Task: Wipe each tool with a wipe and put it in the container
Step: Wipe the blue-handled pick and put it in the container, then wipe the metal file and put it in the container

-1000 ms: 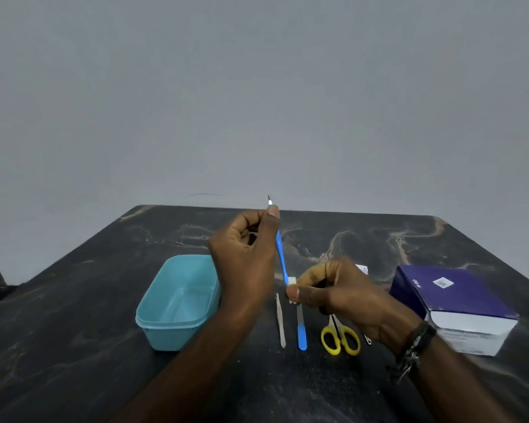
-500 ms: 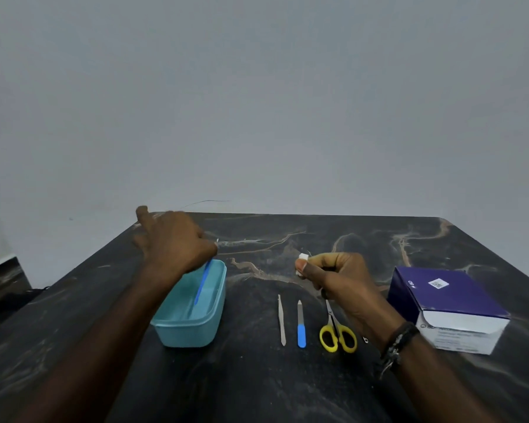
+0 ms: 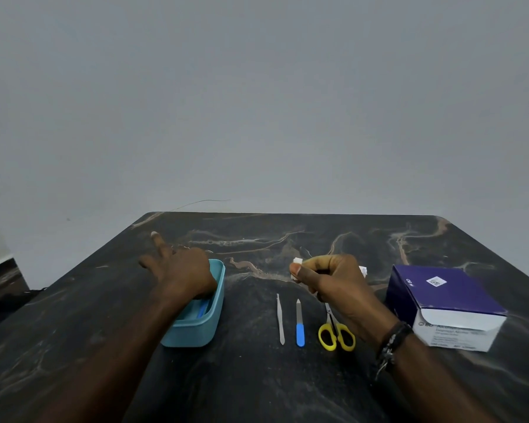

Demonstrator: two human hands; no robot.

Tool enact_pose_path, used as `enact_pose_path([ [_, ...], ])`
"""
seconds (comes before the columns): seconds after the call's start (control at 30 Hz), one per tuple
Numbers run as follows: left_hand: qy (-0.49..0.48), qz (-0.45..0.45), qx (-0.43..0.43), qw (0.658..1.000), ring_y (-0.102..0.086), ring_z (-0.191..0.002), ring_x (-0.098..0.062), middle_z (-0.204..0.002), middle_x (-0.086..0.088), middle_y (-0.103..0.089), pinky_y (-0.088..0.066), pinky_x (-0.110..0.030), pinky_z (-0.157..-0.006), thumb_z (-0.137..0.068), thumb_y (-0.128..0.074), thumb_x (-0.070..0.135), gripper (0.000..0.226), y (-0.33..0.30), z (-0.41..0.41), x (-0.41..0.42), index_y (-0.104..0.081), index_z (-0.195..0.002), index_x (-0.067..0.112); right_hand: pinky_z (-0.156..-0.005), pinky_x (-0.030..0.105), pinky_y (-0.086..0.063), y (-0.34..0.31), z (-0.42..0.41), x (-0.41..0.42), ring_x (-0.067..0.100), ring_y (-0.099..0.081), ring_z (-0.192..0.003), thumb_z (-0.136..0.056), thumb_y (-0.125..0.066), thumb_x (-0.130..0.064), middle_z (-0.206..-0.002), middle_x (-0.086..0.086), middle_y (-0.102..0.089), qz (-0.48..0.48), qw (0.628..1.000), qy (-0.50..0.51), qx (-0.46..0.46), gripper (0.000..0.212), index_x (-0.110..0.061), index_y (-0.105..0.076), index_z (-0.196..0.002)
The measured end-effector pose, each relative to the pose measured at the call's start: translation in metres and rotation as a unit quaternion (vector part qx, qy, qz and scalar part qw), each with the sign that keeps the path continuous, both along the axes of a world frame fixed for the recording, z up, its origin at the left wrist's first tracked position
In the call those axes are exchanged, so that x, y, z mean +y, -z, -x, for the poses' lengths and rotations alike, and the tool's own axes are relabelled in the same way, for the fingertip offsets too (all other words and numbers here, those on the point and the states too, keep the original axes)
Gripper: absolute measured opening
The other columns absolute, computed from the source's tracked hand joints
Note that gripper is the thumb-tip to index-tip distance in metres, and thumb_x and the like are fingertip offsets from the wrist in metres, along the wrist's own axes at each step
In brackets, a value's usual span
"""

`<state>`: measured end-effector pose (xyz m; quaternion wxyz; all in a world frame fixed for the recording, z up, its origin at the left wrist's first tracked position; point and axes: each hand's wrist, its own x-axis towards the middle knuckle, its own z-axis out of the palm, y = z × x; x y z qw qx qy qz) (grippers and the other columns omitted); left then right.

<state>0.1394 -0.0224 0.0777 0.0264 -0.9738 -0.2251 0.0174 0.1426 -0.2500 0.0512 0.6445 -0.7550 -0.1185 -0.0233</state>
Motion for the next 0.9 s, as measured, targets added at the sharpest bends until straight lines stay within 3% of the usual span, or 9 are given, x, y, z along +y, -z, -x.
enact_pose_path([
  [0.17, 0.007, -0.006, 0.005, 1.000, 0.010, -0.142, -0.049, -0.136, -0.016, -0.051, -0.020, -0.065, -0.104, -0.074, -0.066, 0.027, 0.034, 0.002, -0.003, 0.004, -0.059, -0.105, 0.016, -0.047, 0.012, -0.040, 0.001, -0.001, 0.000, -0.001, -0.049, -0.045, -0.084, -0.071, -0.020, -0.049, -0.008, -0.061, 0.005, 1.000, -0.001, -0.003, 0.019, -0.003, -0.074, -0.076],
  [0.33, 0.020, -0.027, -0.017, 0.999, 0.013, -0.141, -0.051, -0.147, -0.022, -0.038, -0.017, -0.070, -0.104, -0.076, -0.067, 0.033, 0.026, -0.008, 0.004, 0.003, -0.065, -0.099, 0.022, -0.046, 0.012, -0.039, 0.003, -0.002, 0.001, -0.001, -0.050, -0.046, -0.088, -0.067, -0.021, -0.050, -0.008, -0.061, -0.001, 1.000, 0.004, -0.009, 0.020, -0.004, -0.074, -0.080],
  [0.47, 0.105, -0.084, -0.228, 0.964, 0.008, -0.143, -0.050, -0.155, -0.020, -0.028, -0.022, -0.065, -0.109, -0.080, -0.068, 0.029, 0.014, -0.025, 0.034, -0.024, -0.074, -0.093, 0.026, -0.050, 0.016, -0.039, 0.004, -0.005, 0.000, 0.004, -0.050, -0.052, -0.091, -0.063, -0.023, -0.055, -0.001, -0.058, -0.001, 1.000, 0.024, -0.008, 0.023, -0.006, -0.075, -0.082],
  [0.53, 0.218, -0.021, -0.396, 0.892, -0.027, -0.138, -0.045, -0.136, -0.019, -0.054, -0.038, -0.056, -0.102, -0.079, -0.072, 0.018, 0.009, -0.022, 0.049, -0.044, -0.077, -0.086, 0.019, -0.050, 0.017, -0.040, 0.005, -0.006, 0.000, 0.003, -0.051, -0.052, -0.092, -0.062, -0.023, -0.058, -0.001, -0.060, -0.003, 1.000, 0.030, -0.008, 0.022, -0.007, -0.075, -0.084],
  [0.57, 0.257, 0.035, -0.431, 0.864, -0.048, -0.124, -0.036, -0.120, -0.014, -0.065, -0.048, -0.050, -0.095, -0.080, -0.070, 0.014, 0.009, -0.019, 0.054, -0.054, -0.077, -0.086, 0.016, -0.050, 0.017, -0.041, 0.005, -0.007, 0.000, 0.002, -0.051, -0.051, -0.092, -0.062, -0.022, -0.061, 0.001, -0.062, -0.006, 0.999, 0.033, -0.010, 0.022, -0.007, -0.075, -0.084],
  [0.6, 0.276, 0.090, -0.417, 0.861, -0.059, -0.105, -0.027, -0.104, -0.008, -0.069, -0.053, -0.045, -0.086, -0.084, -0.067, 0.014, 0.010, -0.016, 0.059, -0.063, -0.076, -0.088, 0.016, -0.049, 0.017, -0.041, 0.006, -0.007, 0.000, 0.001, -0.051, -0.050, -0.092, -0.061, -0.022, -0.064, 0.003, -0.064, -0.010, 0.999, 0.037, -0.013, 0.022, -0.006, -0.075, -0.084],
  [0.67, 0.261, 0.149, -0.316, 0.900, -0.063, -0.081, -0.018, -0.088, -0.001, -0.070, -0.055, -0.038, -0.077, -0.090, -0.058, 0.022, 0.014, -0.008, 0.060, -0.078, -0.072, -0.090, 0.018, -0.046, 0.014, -0.041, 0.006, -0.008, 0.000, 0.000, -0.051, -0.048, -0.092, -0.061, -0.019, -0.067, 0.004, -0.066, -0.019, 0.998, 0.049, -0.024, 0.021, -0.006, -0.075, -0.082],
  [0.77, 0.209, 0.165, -0.179, 0.947, -0.063, -0.083, -0.018, -0.093, -0.003, -0.068, -0.055, -0.036, -0.083, -0.090, -0.060, 0.029, 0.015, 0.010, 0.045, -0.087, -0.067, -0.094, 0.017, -0.044, 0.011, -0.040, 0.005, -0.007, -0.001, -0.001, -0.052, -0.046, -0.091, -0.062, -0.015, -0.065, -0.001, -0.066, -0.029, 0.996, 0.066, -0.043, 0.018, -0.009, -0.074, -0.080],
  [0.9, 0.168, 0.179, -0.110, 0.963, -0.062, -0.083, -0.017, -0.090, -0.003, -0.064, -0.053, -0.031, -0.078, -0.087, -0.068, 0.035, 0.021, 0.022, 0.031, -0.090, -0.058, -0.089, 0.017, -0.047, 0.011, -0.041, 0.006, -0.008, -0.001, -0.003, -0.054, -0.047, -0.089, -0.066, -0.014, -0.066, -0.001, -0.068, -0.042, 0.994, 0.085, -0.052, 0.011, -0.009, -0.074, -0.083],
])
